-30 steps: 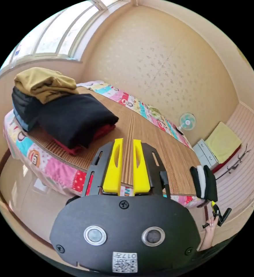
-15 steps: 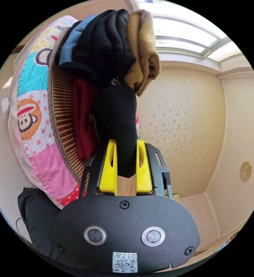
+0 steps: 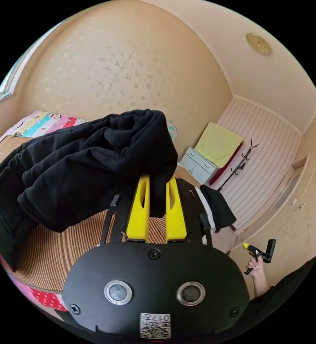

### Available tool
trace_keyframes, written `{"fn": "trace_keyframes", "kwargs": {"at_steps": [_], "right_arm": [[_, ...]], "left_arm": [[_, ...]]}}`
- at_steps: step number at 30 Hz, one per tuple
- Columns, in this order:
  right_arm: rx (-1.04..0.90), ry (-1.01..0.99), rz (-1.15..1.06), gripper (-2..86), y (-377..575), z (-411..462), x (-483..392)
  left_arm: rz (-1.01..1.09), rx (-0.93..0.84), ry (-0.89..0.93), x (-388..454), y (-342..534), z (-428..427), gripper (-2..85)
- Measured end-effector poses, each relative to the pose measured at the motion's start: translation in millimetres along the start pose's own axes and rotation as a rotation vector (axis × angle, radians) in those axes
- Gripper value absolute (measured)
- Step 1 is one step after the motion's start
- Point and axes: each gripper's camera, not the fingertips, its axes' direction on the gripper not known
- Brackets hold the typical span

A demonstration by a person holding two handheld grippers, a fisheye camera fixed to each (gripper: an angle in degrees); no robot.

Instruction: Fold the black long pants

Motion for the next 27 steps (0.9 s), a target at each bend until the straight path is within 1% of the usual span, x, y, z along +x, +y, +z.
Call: {"fn": "trace_keyframes", "kwargs": {"at_steps": [2, 4, 6, 9, 11, 13, 15, 17, 19, 21, 23, 25, 27], "right_arm": [[-0.003, 0.004, 0.016, 0.5, 7.2, 2.0, 8.2], [-0.038, 0.031, 0.042, 0.7, 15.8, 11.9, 18.7], [-0.076, 0.039, 0.048, 1.0, 20.9, 23.0, 24.2], [-0.137, 0.032, 0.030, 2.3, 28.1, 49.0, 25.4], [-0.178, 0.018, 0.005, 3.5, 31.0, 72.0, 21.7], [-0.245, -0.025, -0.019, 5.6, 32.6, 114.2, 15.7], [-0.297, -0.071, -0.026, 7.0, 31.3, 151.2, 8.9], [-0.341, -0.134, -0.057, 7.8, 28.4, 190.9, -5.6], [-0.397, -0.213, -0.143, 8.4, 24.6, 248.2, -41.2], [-0.449, -0.233, -0.249, 8.5, 24.2, 295.1, -77.3], [-0.490, -0.203, -0.372, 8.6, 27.2, 346.9, -113.2], [-0.570, -0.096, -0.494, 8.7, 27.8, 422.0, -146.8], [-0.565, -0.015, -0.554, 8.9, 19.2, 467.5, -162.8]], "left_arm": [[0.092, -0.158, 0.080, 52.7, 42.6, 61.1, 8.1], [0.138, -0.229, 0.160, 85.1, 80.3, 91.5, 7.9], [0.175, -0.213, 0.231, 109.3, 114.2, 98.9, 5.0], [0.071, -0.196, 0.240, 112.8, 151.5, 93.4, 6.0], [-0.045, -0.229, 0.275, 91.4, 170.2, 87.5, 6.7], [-0.125, -0.238, 0.284, 70.6, 182.4, 77.7, 6.9], [-0.167, -0.211, 0.263, 53.4, 191.8, 60.7, 6.7], [-0.204, -0.205, 0.189, 36.7, 198.0, 38.1, 7.0], [-0.225, -0.227, 0.154, 28.0, 200.3, 25.6, 8.3], [-0.241, -0.228, 0.122, 23.3, 203.9, 11.5, 9.7], [-0.226, -0.211, 0.062, 25.2, 209.2, -6.8, 9.8], [-0.234, -0.229, 0.020, 26.5, 211.5, -15.0, 9.8], [-0.235, -0.233, 0.027, 28.6, 211.7, -23.3, 9.8]]}}
